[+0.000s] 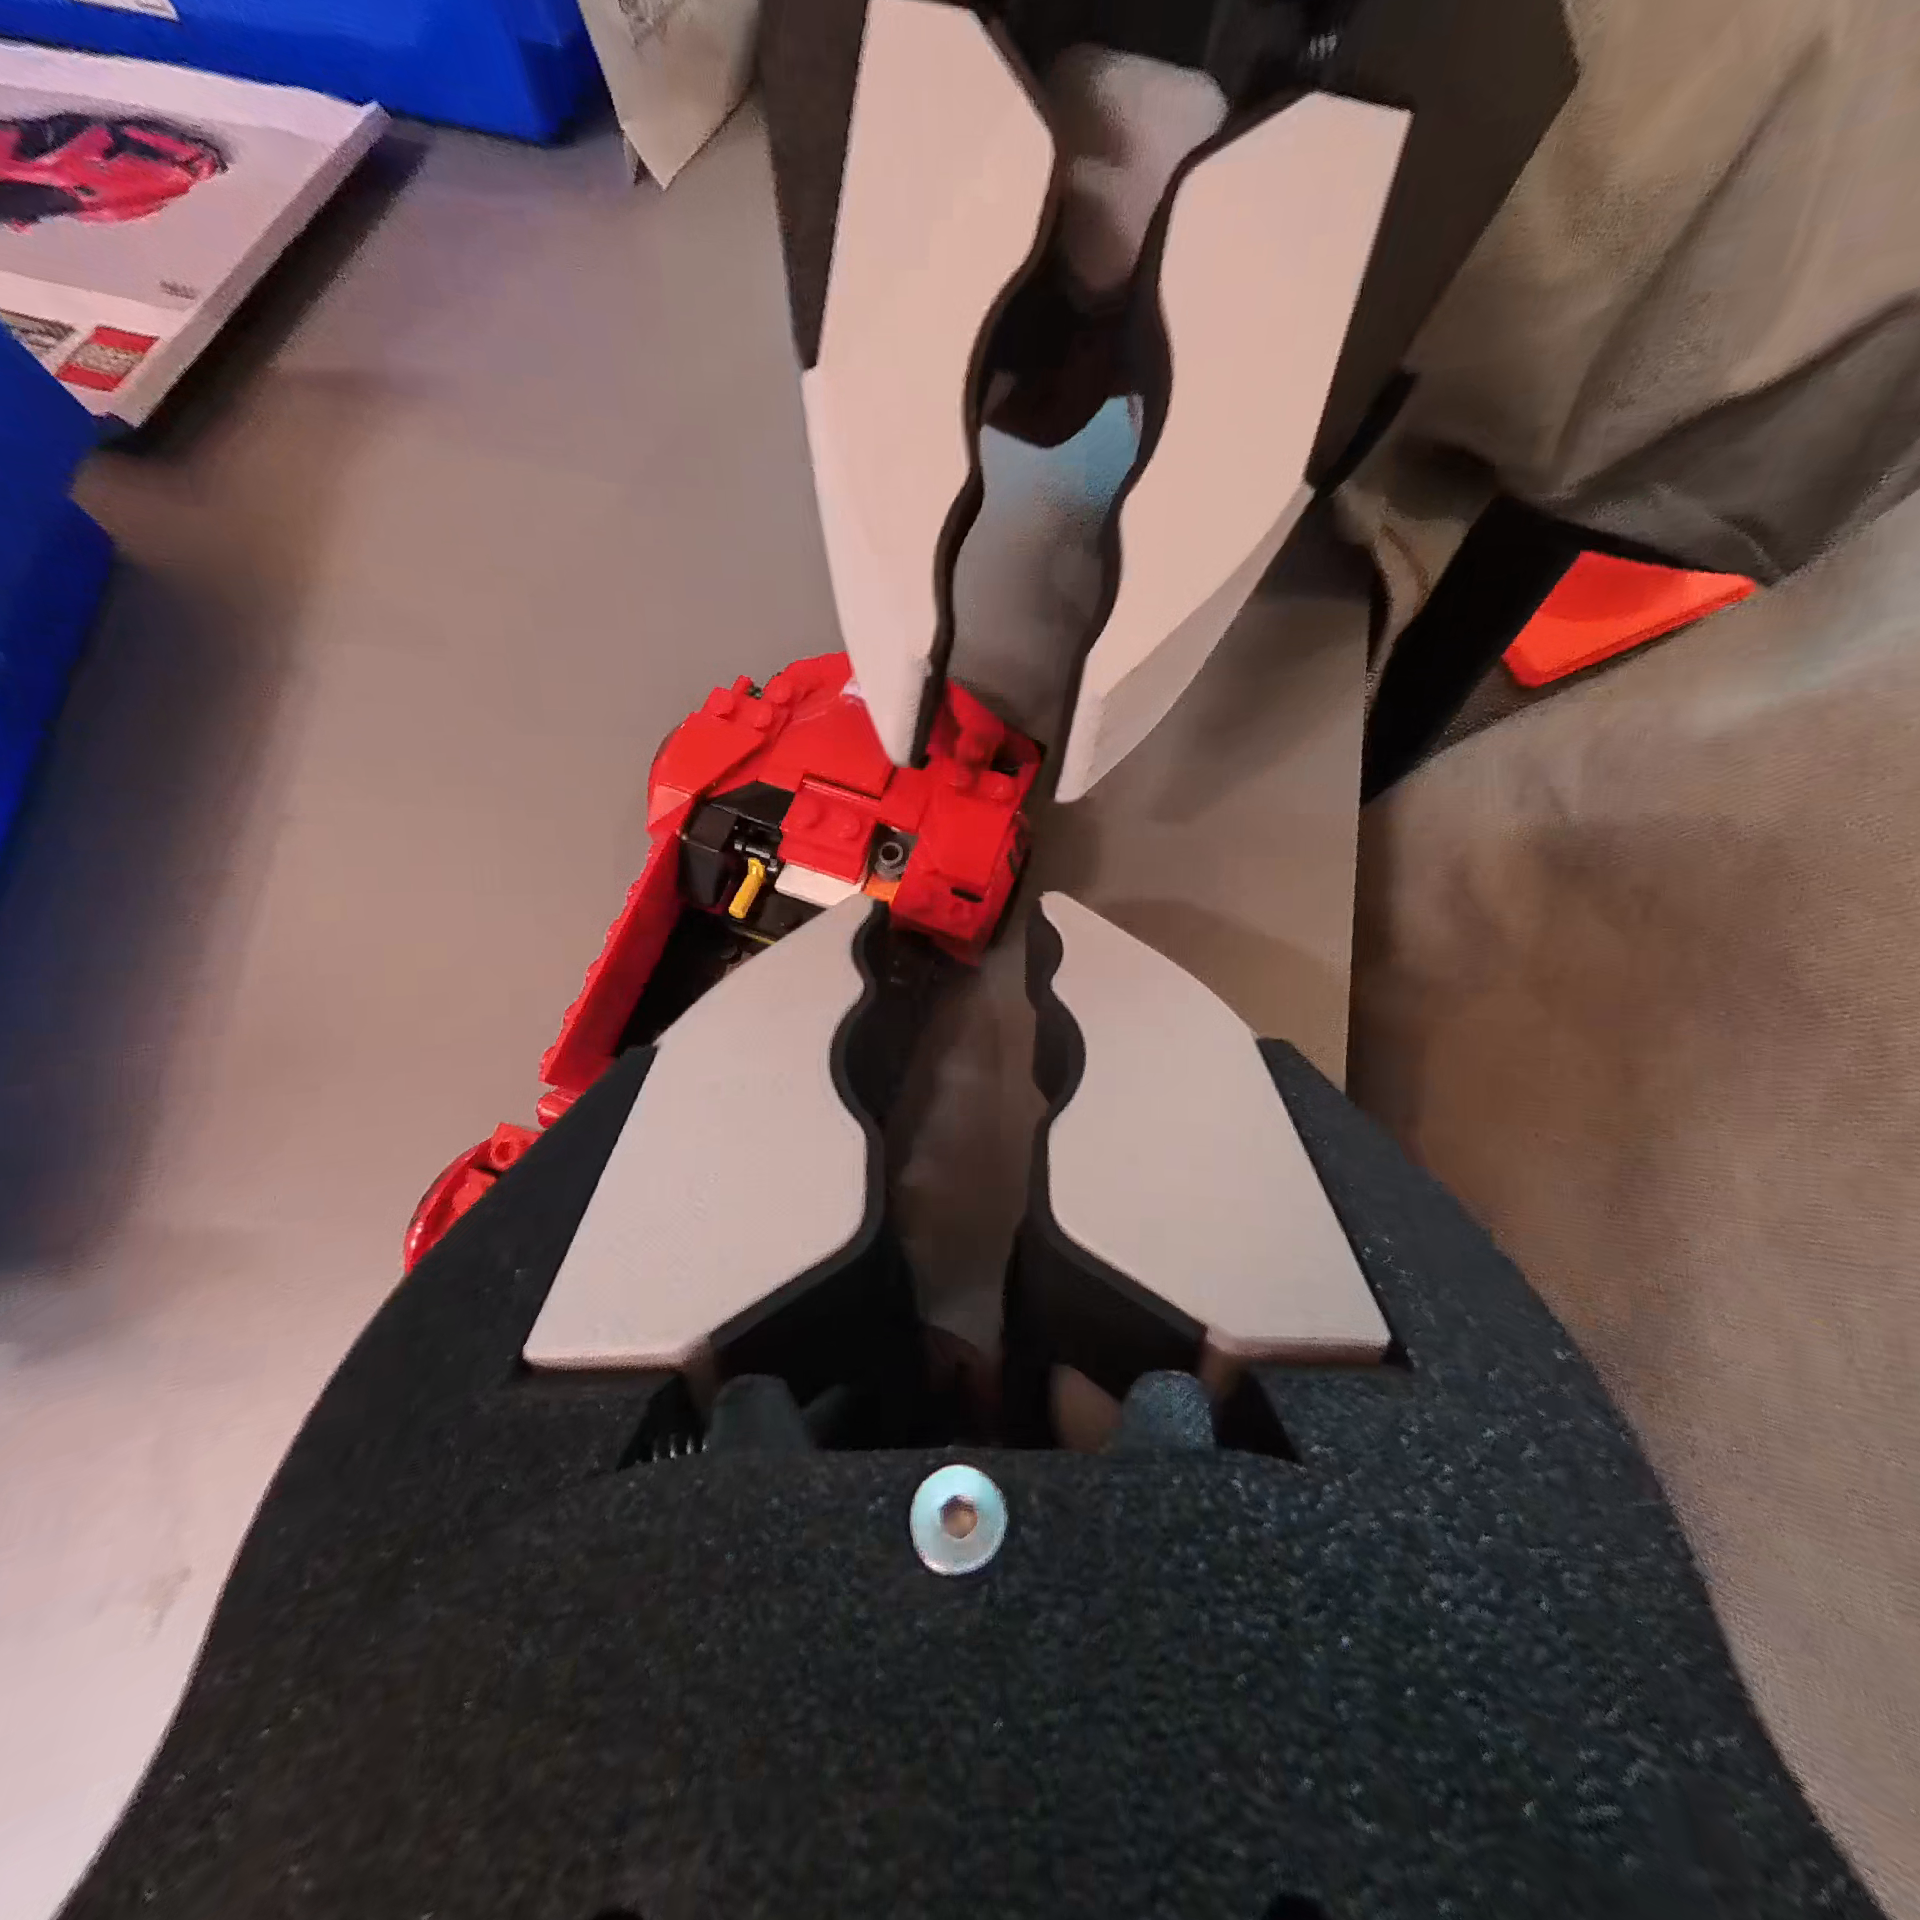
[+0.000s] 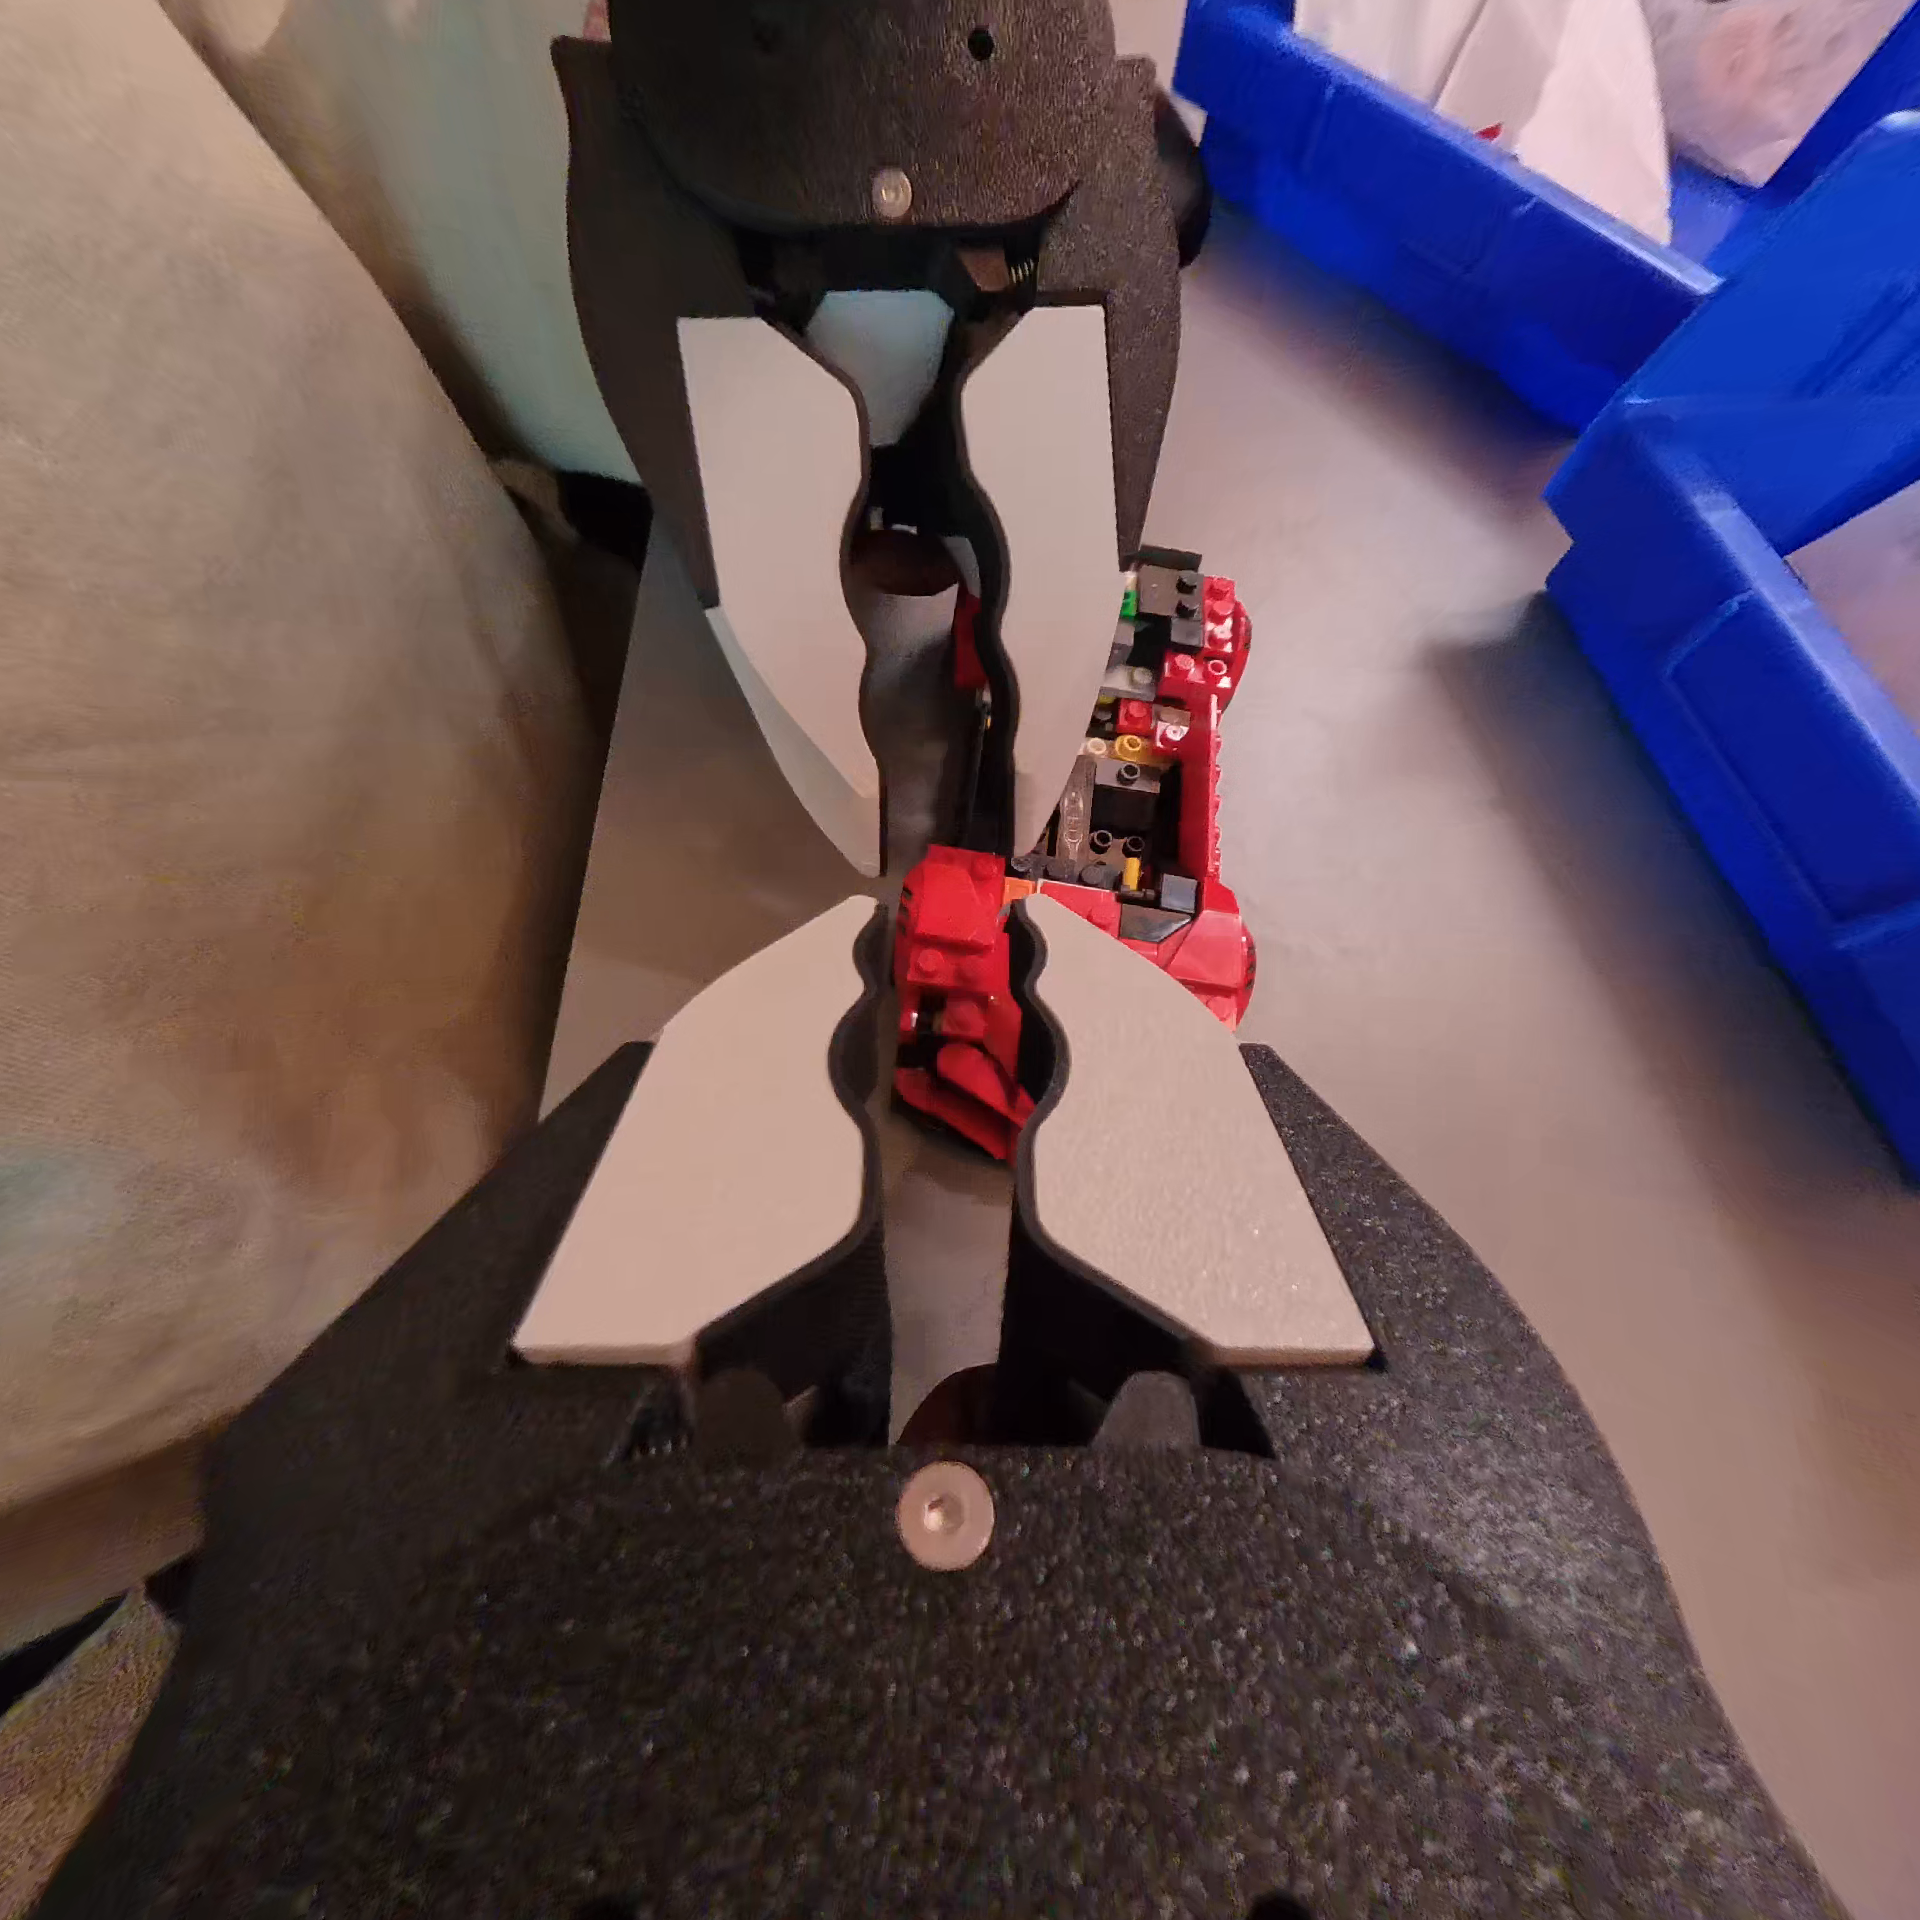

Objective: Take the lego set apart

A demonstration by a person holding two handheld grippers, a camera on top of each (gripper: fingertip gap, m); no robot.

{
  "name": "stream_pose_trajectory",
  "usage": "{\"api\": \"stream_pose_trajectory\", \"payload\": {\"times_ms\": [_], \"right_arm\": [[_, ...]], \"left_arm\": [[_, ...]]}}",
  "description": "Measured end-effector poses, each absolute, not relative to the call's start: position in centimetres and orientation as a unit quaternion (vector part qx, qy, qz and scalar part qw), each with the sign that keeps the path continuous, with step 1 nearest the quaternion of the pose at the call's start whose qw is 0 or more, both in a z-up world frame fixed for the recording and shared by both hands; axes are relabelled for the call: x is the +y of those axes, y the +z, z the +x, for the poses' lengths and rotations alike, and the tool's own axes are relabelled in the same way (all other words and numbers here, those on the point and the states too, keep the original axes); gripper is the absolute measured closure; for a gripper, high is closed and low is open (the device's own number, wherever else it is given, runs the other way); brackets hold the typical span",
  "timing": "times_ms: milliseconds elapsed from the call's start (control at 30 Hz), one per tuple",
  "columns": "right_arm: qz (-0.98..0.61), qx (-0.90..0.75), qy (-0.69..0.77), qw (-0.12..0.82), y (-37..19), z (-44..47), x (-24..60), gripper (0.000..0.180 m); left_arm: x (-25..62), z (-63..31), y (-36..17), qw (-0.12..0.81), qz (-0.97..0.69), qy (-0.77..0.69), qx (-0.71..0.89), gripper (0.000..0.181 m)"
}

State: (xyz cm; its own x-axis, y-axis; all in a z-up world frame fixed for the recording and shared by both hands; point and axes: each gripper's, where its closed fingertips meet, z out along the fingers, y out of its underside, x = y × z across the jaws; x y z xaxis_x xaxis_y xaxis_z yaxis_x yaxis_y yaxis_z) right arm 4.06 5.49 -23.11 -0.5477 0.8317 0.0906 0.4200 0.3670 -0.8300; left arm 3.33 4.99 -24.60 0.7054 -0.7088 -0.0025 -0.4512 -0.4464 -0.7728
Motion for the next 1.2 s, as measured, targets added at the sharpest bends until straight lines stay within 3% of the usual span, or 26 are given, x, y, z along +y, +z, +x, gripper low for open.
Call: {"api": "stream_pose_trajectory", "payload": {"times_ms": [433,767,1200], "right_arm": [[-0.319,-0.887,0.303,0.141,-24.5,3.9,5.0,0.164],[-0.268,-0.890,0.266,0.257,-24.3,3.9,4.8,0.164],[-0.242,-0.869,0.311,0.299,-24.1,3.8,4.8,0.165]], "left_arm": [[5.2,3.4,-24.6,0.421,-0.821,-0.165,0.349,0.171],[4.9,3.6,-24.8,0.405,-0.827,-0.187,0.342,0.174],[4.9,3.6,-24.8,0.374,-0.845,-0.221,0.312,0.173]]}}
